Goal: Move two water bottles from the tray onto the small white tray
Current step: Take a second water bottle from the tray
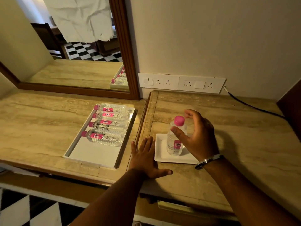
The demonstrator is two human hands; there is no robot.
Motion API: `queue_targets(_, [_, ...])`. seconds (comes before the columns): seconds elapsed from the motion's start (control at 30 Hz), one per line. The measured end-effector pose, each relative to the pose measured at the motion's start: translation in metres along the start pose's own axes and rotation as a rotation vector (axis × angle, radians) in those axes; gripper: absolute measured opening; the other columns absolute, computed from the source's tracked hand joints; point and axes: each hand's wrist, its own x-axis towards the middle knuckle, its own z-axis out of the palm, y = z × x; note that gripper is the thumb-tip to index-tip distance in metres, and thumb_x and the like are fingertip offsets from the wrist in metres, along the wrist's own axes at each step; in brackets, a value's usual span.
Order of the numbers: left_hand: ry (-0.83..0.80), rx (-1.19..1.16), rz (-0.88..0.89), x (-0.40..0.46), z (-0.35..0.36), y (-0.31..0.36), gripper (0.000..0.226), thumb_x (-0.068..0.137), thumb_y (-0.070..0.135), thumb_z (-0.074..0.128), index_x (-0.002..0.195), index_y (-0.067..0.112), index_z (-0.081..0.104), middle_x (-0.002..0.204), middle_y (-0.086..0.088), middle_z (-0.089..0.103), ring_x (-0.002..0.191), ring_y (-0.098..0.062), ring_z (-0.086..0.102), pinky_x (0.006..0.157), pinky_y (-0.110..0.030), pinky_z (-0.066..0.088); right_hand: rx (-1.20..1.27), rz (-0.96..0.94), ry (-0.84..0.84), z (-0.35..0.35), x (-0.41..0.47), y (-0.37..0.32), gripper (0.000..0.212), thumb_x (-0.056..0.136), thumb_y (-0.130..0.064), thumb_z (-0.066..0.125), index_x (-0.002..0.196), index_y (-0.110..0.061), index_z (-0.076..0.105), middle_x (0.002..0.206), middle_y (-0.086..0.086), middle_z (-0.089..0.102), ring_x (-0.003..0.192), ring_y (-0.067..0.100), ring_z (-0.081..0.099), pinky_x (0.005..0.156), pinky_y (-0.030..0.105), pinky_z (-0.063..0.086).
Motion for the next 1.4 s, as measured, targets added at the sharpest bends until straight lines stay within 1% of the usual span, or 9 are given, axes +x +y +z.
queue_targets(0.17, [0.019,0.0,-0.02,-0.007,-0.01,-0.013,0.139,0.056,0.11,0.031,0.159,0.025,-0.007,0.169,-0.005,-0.003,0.152,-0.026,-0.015,0.11,-0.068,-0.027,-0.078,-0.153,0.065,0.001,-0.012,-0.007,0.077,0.08,-0.055,0.058,0.139,-0.01,0.038,0.146,0.016,0.042,0.137,0.032,0.033,0.109,0.059,0.026])
queue_targets(0.33, [0.03,0.089,-0.13,-0.032,-0.032,-0.106,0.137,0.055,0.11,0.023,0.159,0.027,-0.01,0.168,-0.004,-0.01,0.151,-0.026,-0.02,0.109,-0.067,-0.027,-0.19,-0.355,-0.053,0.04,-0.016,-0.049,0.074,0.083,-0.053,0.054,0.146,-0.022,0.029,0.156,0.009,0.028,0.145,0.029,0.017,0.116,0.053,0.005])
queue_targets(0.57, [-0.062,0.173,-0.269,-0.081,-0.05,-0.269,0.132,0.054,0.109,0.015,0.148,0.031,-0.034,0.165,-0.004,-0.022,0.148,-0.027,-0.026,0.104,-0.067,-0.032,-0.471,-0.309,-0.445,0.179,0.003,-0.103,0.08,0.082,-0.059,0.055,0.148,-0.03,0.022,0.155,0.004,0.03,0.14,0.028,0.028,0.114,0.054,0.009])
queue_targets(0.73, [-0.14,0.154,-0.285,-0.097,-0.039,-0.37,0.136,0.049,0.112,0.007,0.141,0.026,-0.043,0.163,-0.005,-0.027,0.147,-0.031,-0.027,0.112,-0.068,-0.02,-0.514,-0.299,-0.63,0.308,0.01,-0.137,0.072,0.085,-0.052,0.057,0.145,-0.025,0.027,0.149,0.002,0.04,0.133,0.027,0.038,0.112,0.045,0.017])
queue_targets(0.87, [-0.174,0.067,-0.191,-0.092,-0.02,-0.415,0.145,0.049,0.114,0.021,0.139,0.022,-0.046,0.16,-0.008,-0.03,0.144,-0.031,-0.03,0.115,-0.069,-0.012,-0.538,-0.332,-0.678,0.385,0.022,-0.157,0.072,0.08,-0.046,0.065,0.14,-0.019,0.036,0.142,0.007,0.048,0.127,0.03,0.045,0.106,0.045,0.027])
queue_targets(1.0, [-0.259,0.052,-0.127,-0.083,-0.006,-0.435,0.15,0.044,0.114,0.019,0.149,0.02,-0.034,0.16,-0.01,-0.034,0.145,-0.038,-0.032,0.111,-0.075,-0.014,-0.683,-0.294,-0.777,0.433,0.036,-0.172,0.046,0.081,-0.041,0.063,0.118,-0.019,0.047,0.113,0.005,0.063,0.105,0.029,0.059,0.093,0.042,0.036])
queue_targets(1.1, [-0.269,0.079,-0.12,-0.079,0.003,-0.437,0.151,0.042,0.114,0.013,0.142,0.016,-0.042,0.155,-0.009,-0.042,0.139,-0.04,-0.042,0.104,-0.076,-0.026,-0.814,-0.264,-0.855,0.449,0.043,-0.176,0.028,0.084,-0.022,0.058,0.111,-0.019,0.051,0.101,0.001,0.067,0.097,0.026,0.062,0.093,0.04,0.035])
queue_targets(1.27, [-0.23,0.104,-0.085,-0.077,0.014,-0.443,0.152,0.045,0.115,0.013,0.152,0.012,-0.025,0.159,-0.011,-0.035,0.141,-0.039,-0.039,0.104,-0.078,-0.024,-0.703,-0.241,-0.749,0.433,0.05,-0.185,0.03,0.091,-0.02,0.052,0.12,-0.019,0.056,0.102,-0.003,0.072,0.093,0.023,0.066,0.094,0.037,0.041])
queue_targets(1.4, [-0.231,0.118,-0.088,-0.078,0.012,-0.442,0.152,0.046,0.115,0.013,0.152,0.013,-0.024,0.159,-0.012,-0.034,0.141,-0.038,-0.039,0.105,-0.08,-0.02,-0.364,-0.181,-0.223,0.366,0.053,-0.191,0.041,0.081,-0.032,0.068,0.119,-0.021,0.059,0.082,0.002,0.072,0.068,0.024,0.067,0.068,0.033,0.053])
